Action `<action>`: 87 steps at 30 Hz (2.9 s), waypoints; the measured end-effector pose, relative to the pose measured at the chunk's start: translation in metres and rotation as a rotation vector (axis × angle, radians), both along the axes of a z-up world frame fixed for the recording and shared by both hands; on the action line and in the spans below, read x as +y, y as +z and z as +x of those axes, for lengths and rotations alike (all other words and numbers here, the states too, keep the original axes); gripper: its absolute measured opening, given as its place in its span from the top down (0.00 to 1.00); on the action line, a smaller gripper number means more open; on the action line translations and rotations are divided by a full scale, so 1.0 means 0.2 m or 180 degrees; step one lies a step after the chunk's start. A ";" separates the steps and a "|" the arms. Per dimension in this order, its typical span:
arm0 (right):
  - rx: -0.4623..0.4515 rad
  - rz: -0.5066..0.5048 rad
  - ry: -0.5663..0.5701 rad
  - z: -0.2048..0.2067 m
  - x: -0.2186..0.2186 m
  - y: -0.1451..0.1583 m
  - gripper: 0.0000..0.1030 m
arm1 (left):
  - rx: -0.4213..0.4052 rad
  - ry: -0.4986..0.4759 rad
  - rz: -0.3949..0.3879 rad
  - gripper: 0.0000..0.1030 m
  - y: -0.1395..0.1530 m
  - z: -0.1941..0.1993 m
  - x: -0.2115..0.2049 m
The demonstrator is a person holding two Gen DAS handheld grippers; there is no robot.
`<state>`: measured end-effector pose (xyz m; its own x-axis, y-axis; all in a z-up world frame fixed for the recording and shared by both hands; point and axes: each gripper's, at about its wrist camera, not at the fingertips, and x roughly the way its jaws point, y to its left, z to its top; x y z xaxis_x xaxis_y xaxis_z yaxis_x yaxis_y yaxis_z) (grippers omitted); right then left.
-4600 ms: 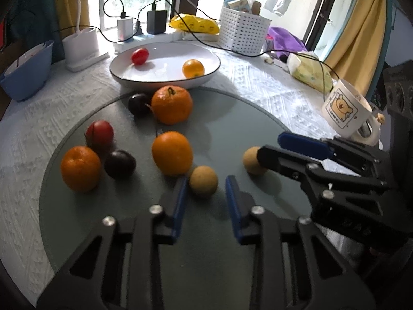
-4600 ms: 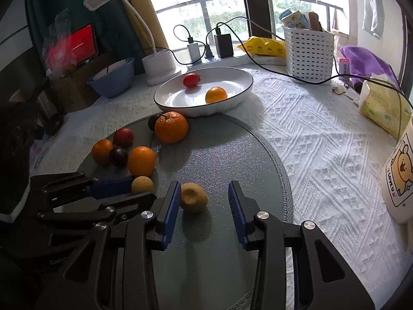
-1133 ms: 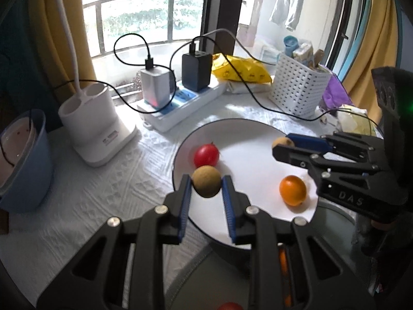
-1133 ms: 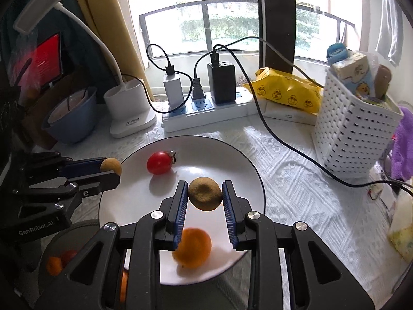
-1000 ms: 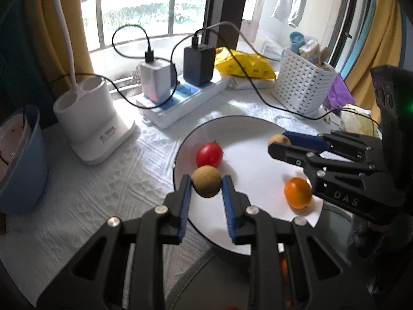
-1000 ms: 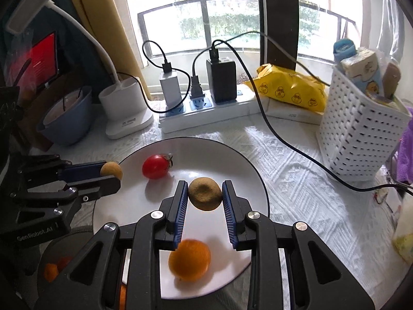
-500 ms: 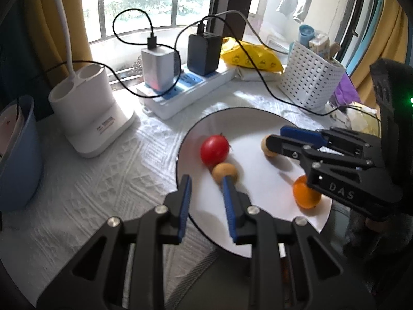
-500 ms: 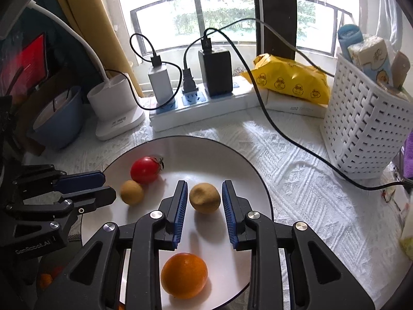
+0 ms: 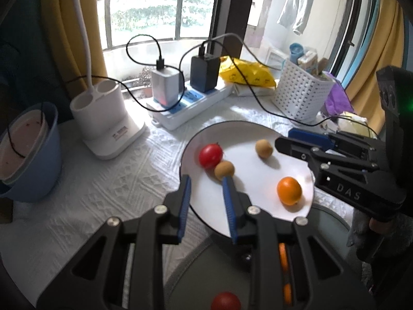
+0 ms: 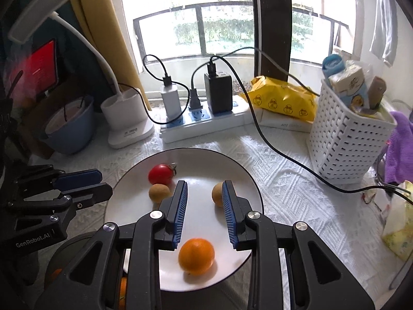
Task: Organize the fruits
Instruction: 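Carry both small fruits onto the white plate and open both grippers, then move both open grippers back over the fruit tray, then grasp a large orange with the left gripper while the right grasps another orange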
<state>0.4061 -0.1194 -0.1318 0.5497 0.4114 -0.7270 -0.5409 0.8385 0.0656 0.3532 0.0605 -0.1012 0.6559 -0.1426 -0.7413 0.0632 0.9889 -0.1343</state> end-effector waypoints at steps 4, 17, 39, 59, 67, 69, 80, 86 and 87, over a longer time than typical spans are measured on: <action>-0.0048 0.0000 0.0015 -0.07 -0.01 0.05 0.71 | -0.0079 -0.0003 0.0000 0.74 0.05 -0.07 -0.01; -0.0145 0.0023 0.0025 -0.28 -0.06 0.14 0.71 | -0.0247 0.0023 -0.0013 0.72 0.13 -0.27 -0.02; -0.0111 0.0030 0.0095 -0.56 -0.12 0.11 0.71 | -0.0415 0.0078 -0.0124 0.58 0.11 -0.61 -0.04; 0.0097 0.0010 0.0243 -0.74 -0.13 -0.04 0.68 | -0.0154 0.0158 -0.0171 0.57 -0.13 -0.78 -0.04; 0.0234 0.0027 0.0373 -0.79 -0.07 -0.12 0.60 | -0.0023 0.0177 -0.0179 0.57 -0.20 -0.78 -0.03; 0.0257 0.0016 0.0402 -0.79 -0.05 -0.13 0.60 | 0.0009 0.0185 -0.0177 0.57 -0.21 -0.77 -0.03; 0.0375 -0.0064 0.0508 -0.79 -0.02 -0.20 0.60 | 0.0043 0.0233 -0.0221 0.58 -0.24 -0.75 -0.01; 0.0393 -0.0078 0.0574 -0.79 -0.01 -0.21 0.64 | 0.0024 0.0221 -0.0259 0.62 -0.24 -0.76 -0.01; 0.0384 -0.0078 0.0582 -0.79 -0.01 -0.21 0.65 | 0.0024 0.0222 -0.0276 0.62 -0.24 -0.77 -0.01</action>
<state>0.2480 -0.1210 -0.1741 0.3760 0.4775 -0.7941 -0.6735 0.7294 0.1197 0.1998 0.0590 -0.1489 0.6609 -0.1606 -0.7331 -0.0066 0.9755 -0.2197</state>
